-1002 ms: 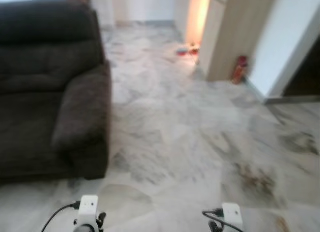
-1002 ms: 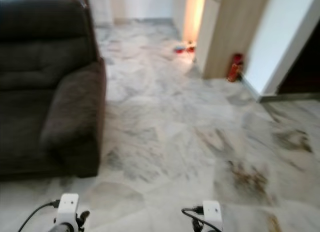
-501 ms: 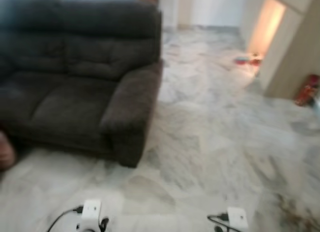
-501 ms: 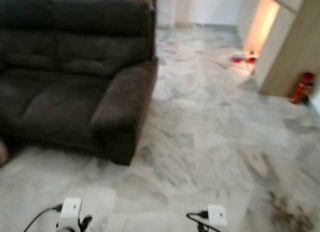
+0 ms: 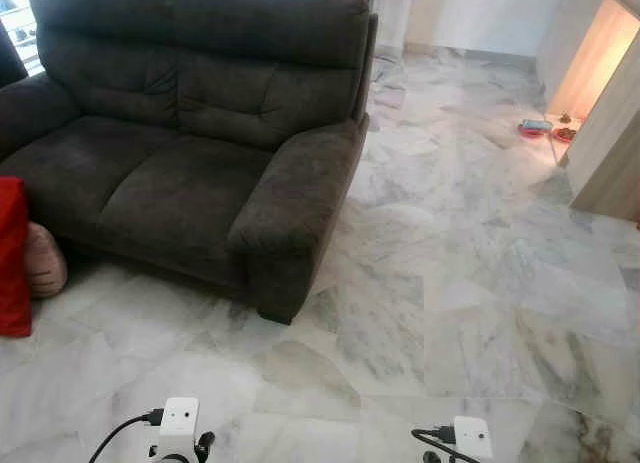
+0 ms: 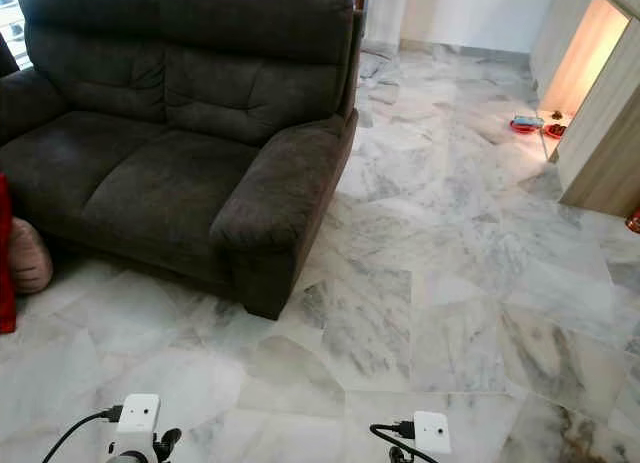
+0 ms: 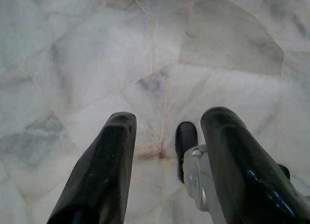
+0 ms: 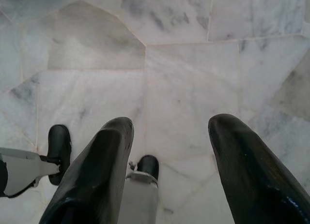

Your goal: Move the pillow to the sofa from floor

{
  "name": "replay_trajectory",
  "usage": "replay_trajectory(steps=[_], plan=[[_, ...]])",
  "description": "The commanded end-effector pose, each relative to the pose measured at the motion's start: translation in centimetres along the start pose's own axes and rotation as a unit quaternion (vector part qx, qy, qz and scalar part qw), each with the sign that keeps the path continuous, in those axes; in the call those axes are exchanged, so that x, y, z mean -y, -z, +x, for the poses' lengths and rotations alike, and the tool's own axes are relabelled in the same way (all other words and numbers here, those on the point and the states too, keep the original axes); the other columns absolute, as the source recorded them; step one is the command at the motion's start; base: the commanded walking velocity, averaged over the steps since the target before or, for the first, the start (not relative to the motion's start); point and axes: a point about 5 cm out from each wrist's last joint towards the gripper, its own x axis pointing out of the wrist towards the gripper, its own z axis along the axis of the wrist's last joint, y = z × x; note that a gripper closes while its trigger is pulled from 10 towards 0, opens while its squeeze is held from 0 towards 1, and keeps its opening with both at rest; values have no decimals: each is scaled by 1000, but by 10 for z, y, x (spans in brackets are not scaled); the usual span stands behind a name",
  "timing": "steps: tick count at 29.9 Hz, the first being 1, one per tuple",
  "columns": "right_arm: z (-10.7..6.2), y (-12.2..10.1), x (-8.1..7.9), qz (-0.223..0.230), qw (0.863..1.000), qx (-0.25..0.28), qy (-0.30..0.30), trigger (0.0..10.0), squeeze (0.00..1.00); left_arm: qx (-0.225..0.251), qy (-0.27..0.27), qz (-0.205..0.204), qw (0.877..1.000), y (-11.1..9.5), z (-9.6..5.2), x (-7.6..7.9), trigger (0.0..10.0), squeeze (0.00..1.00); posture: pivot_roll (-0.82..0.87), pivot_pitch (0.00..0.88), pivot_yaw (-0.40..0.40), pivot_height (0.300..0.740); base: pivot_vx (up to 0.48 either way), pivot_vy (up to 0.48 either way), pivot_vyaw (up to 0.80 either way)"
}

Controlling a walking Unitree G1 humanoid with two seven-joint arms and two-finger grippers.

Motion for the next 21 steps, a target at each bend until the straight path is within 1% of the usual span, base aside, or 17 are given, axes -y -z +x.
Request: replay_trajectory(steps=[1,21], plan=[[0,-2,0,6,1000,3,-1,10000,0,-13,-8,-7,1000,3,0,-2,10000,0,121,4,-57,740,0,251,0],[1,-2,-1,9,1000,3,-3,10000,0,-16,-5,-19,1000,3,0,-2,10000,0,121,19,-54,740,0,288,0]])
